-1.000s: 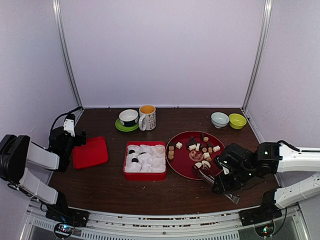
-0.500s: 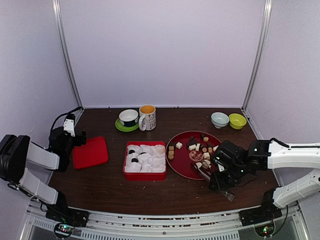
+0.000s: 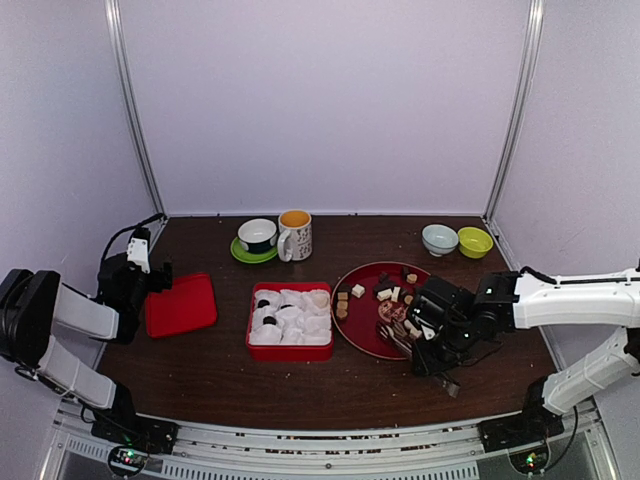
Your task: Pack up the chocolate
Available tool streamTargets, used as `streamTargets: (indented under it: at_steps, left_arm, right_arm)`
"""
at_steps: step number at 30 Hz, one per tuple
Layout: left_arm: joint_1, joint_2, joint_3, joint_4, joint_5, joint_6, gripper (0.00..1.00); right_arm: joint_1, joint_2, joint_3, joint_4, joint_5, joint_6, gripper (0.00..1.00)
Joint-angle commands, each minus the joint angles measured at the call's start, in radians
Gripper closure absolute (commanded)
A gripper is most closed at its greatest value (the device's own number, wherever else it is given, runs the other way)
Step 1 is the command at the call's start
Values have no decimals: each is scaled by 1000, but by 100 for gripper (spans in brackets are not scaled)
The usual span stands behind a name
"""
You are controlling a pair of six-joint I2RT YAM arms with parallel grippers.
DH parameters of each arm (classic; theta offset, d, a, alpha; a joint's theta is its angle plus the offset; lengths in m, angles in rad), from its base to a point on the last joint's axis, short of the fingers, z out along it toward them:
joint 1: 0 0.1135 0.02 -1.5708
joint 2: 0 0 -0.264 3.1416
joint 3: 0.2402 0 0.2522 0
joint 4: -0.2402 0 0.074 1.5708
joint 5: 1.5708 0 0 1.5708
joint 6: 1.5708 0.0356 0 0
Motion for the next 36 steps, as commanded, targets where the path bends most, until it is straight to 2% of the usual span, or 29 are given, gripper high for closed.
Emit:
streamTargets:
  at_steps: [1,9,20,25,36]
  left_arm:
    - [6,6,-5,66,12,-4,2]
    - [6,5,-4,66,12,-4,2]
    - [6,6,-5,65,12,-4,2]
    - [6,6,-4,65,12,-4,2]
    - [6,6,-4,66,12,-4,2]
  right_arm:
    - [-3,-7,39,-66,62,-33,69]
    - [-4,-58,89,-88,115,-42,75]
    - [35,-60,162,138,-27,-88,76]
    - [73,39,240,222,-72,-100,77]
    - [134,333,402,324,-46,-96,77]
